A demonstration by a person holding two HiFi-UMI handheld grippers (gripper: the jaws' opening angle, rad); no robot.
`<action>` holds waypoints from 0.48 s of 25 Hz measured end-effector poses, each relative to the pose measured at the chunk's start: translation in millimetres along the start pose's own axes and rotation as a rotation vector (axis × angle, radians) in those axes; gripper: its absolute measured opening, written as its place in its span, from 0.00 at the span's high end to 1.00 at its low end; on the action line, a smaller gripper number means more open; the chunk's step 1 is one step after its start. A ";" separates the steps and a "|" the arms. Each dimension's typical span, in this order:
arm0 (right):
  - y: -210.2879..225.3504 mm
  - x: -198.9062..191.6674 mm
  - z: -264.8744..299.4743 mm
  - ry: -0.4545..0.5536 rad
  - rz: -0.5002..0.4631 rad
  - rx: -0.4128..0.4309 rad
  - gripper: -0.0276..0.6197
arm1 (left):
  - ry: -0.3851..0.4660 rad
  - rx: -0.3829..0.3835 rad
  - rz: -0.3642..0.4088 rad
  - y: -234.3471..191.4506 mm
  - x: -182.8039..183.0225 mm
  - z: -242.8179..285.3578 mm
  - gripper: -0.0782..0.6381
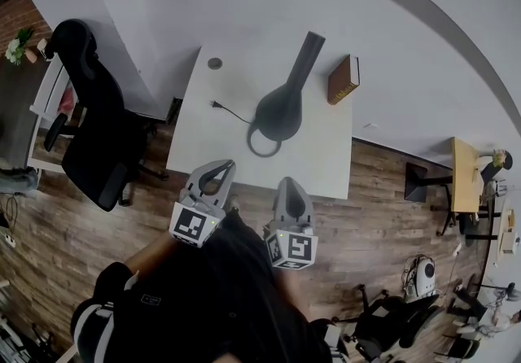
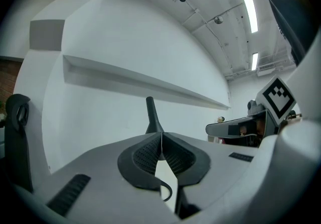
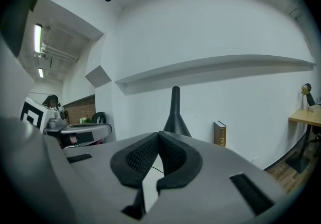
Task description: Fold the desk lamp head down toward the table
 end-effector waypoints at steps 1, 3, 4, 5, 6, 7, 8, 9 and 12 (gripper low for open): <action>0.2 -0.4 -0.3 -0.002 0.001 0.001 0.94 | -0.004 -0.001 0.001 0.4 -0.7 -0.2 0.85; 1.4 -1.4 -0.4 -0.007 0.004 0.003 0.94 | -0.011 -0.003 0.005 1.6 -1.8 -0.2 0.85; 2.1 -1.9 -0.3 -0.009 0.005 0.005 0.94 | -0.009 0.000 0.006 2.0 -1.2 0.3 0.85; 2.7 -2.3 -0.1 -0.011 0.005 0.007 0.94 | -0.005 0.004 0.005 2.4 -0.6 1.0 0.85; 3.2 -2.7 0.4 -0.012 0.005 0.008 0.94 | -0.005 0.005 0.004 2.5 -0.8 1.8 0.85; 3.6 -3.2 1.3 -0.013 0.005 0.008 0.94 | -0.007 0.006 0.003 2.3 -1.6 2.7 0.85; 3.8 -3.7 2.4 -0.014 0.005 0.010 0.94 | -0.010 0.005 0.002 1.9 -3.0 3.5 0.85; 4.1 -4.3 3.4 -0.015 0.004 0.012 0.94 | -0.016 0.004 0.003 1.8 -4.7 4.0 0.85; 4.4 -4.6 3.7 -0.019 0.002 0.015 0.94 | -0.032 0.001 0.003 3.0 -9.3 3.7 0.85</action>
Point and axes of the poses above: the fingertips, and each gripper's own axes: z forward along the fingers, y to its right, x out of its top, the point moved 7 cm from there along -z, backward along the fingers, and after that the axes turned 6 degrees about z, right-handed, at the moved point
